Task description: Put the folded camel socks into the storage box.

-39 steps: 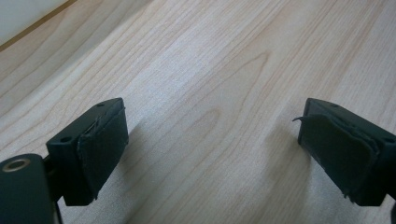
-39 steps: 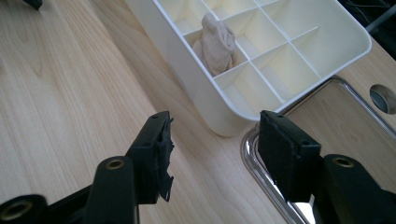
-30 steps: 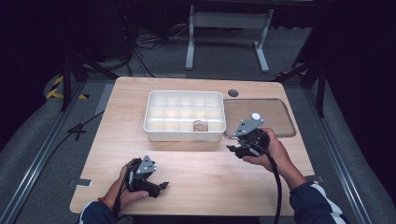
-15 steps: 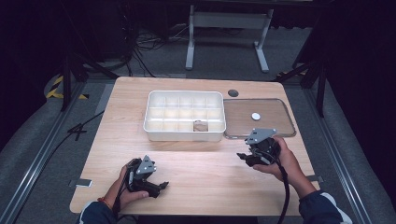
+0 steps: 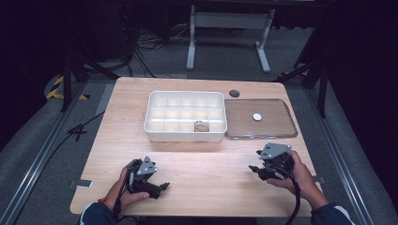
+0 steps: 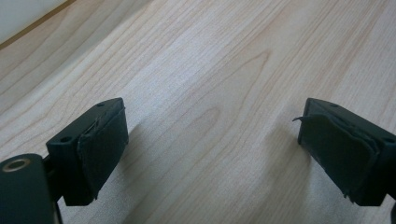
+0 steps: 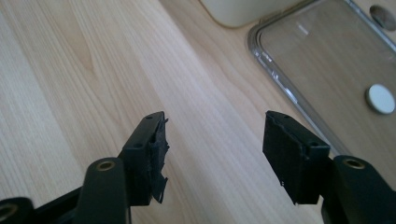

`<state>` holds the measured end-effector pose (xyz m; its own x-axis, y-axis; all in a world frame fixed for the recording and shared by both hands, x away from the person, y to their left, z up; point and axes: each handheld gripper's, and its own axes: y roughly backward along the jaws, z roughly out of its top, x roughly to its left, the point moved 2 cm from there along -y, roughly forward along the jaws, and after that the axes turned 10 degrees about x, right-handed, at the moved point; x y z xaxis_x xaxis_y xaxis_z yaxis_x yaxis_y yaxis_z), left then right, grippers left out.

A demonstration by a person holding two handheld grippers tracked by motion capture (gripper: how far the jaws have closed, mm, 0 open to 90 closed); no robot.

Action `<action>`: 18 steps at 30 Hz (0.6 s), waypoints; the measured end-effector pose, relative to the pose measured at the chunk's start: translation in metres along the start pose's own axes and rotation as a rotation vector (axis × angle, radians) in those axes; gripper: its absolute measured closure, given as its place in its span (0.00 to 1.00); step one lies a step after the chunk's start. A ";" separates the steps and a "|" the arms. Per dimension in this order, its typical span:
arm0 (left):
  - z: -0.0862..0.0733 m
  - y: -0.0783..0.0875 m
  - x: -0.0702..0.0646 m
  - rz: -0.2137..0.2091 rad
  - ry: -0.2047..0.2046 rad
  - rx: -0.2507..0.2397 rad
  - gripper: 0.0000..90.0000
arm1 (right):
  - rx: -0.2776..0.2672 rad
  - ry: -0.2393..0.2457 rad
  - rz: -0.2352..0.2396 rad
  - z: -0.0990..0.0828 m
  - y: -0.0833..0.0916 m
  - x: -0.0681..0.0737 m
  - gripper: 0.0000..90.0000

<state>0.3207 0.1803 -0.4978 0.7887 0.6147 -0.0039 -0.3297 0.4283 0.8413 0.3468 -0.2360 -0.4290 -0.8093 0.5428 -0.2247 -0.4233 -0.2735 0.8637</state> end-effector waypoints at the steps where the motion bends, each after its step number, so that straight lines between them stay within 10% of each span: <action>1: 0.000 0.000 0.000 0.000 0.000 0.001 0.10 | 0.000 0.000 0.000 0.000 0.000 0.000 0.45; 18: 0.000 0.000 0.000 -0.001 -0.005 0.003 0.10 | -0.046 -0.110 -0.004 -0.066 -0.009 0.003 0.44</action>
<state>0.3208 0.1807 -0.4976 0.7916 0.6111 -0.0020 -0.3275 0.4270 0.8429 0.3219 -0.2842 -0.4670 -0.7588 0.6274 -0.1748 -0.4464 -0.3056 0.8410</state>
